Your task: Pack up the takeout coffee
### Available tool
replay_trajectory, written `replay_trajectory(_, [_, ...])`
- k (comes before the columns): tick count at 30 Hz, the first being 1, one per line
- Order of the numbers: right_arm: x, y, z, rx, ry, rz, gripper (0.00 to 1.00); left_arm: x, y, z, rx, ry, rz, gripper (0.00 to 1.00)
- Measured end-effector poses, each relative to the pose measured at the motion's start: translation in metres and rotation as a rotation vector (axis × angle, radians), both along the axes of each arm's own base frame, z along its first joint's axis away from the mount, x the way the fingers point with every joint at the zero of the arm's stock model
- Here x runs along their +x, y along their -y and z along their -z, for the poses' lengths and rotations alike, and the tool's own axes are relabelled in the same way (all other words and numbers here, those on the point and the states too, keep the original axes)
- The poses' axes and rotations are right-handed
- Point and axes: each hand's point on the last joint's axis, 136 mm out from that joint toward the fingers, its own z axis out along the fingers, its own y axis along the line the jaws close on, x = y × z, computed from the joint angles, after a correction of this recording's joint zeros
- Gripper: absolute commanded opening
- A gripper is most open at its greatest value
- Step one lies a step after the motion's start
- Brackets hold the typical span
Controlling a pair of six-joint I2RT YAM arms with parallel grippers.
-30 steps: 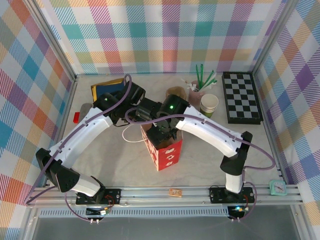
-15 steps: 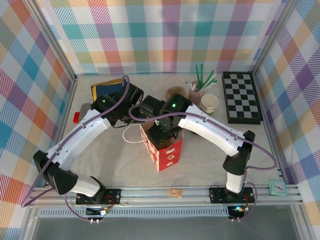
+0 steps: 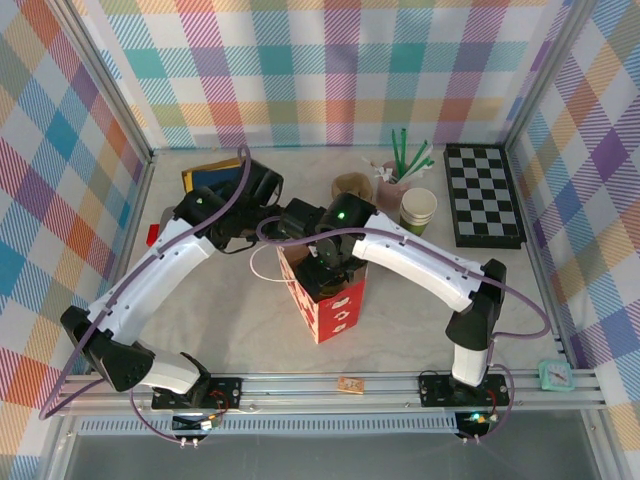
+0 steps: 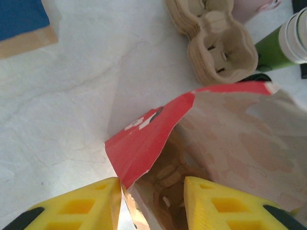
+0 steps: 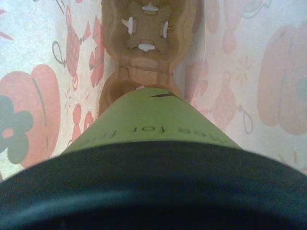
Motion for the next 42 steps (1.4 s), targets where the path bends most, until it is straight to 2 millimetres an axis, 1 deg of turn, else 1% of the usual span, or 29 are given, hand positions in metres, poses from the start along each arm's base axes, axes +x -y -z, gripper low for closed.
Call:
replay_trajectory(2, [0.0, 0.0, -0.001, 0.003, 0.001, 0.0, 0.58, 0.005, -0.001, -0.007, 0.007, 0.015, -0.003, 0.4])
replay_trajectory(5, [-0.001, 0.0, -0.001, 0.01, -0.003, -0.002, 0.58, 0.015, 0.0, -0.011, 0.023, 0.027, -0.001, 0.38])
replay_trajectory(7, [-0.002, -0.001, -0.001, 0.016, -0.007, -0.003, 0.58, 0.02, 0.001, -0.009, 0.037, 0.025, 0.006, 0.36])
replay_trajectory(10, [-0.004, -0.002, 0.001, 0.024, -0.015, -0.007, 0.58, 0.024, 0.004, -0.002, 0.059, 0.009, 0.02, 0.33])
replay_trajectory(13, [-0.003, -0.005, 0.002, 0.031, -0.017, -0.01, 0.58, 0.024, 0.005, 0.006, 0.079, -0.013, 0.037, 0.33])
replay_trajectory(15, [-0.003, -0.005, 0.003, 0.034, -0.02, -0.011, 0.58, 0.024, 0.005, 0.007, 0.088, -0.015, 0.044, 0.32])
replay_trajectory(20, [-0.004, -0.008, 0.006, 0.042, -0.032, -0.017, 0.56, 0.025, 0.001, 0.007, 0.106, -0.007, 0.054, 0.24])
replay_trajectory(24, [-0.006, -0.01, 0.011, 0.045, -0.043, -0.034, 0.55, 0.027, -0.002, 0.007, 0.114, -0.005, 0.056, 0.21])
replay_trajectory(27, [-0.006, -0.01, 0.012, 0.045, -0.048, -0.04, 0.55, 0.028, -0.002, 0.008, 0.121, -0.004, 0.066, 0.19])
replay_trajectory(34, [-0.007, -0.009, 0.015, 0.044, -0.061, -0.04, 0.55, 0.03, 0.002, 0.014, 0.126, -0.018, 0.087, 0.09])
replay_trajectory(42, [-0.004, -0.009, 0.019, 0.044, -0.061, -0.034, 0.55, 0.031, 0.002, 0.015, 0.129, -0.019, 0.089, 0.05])
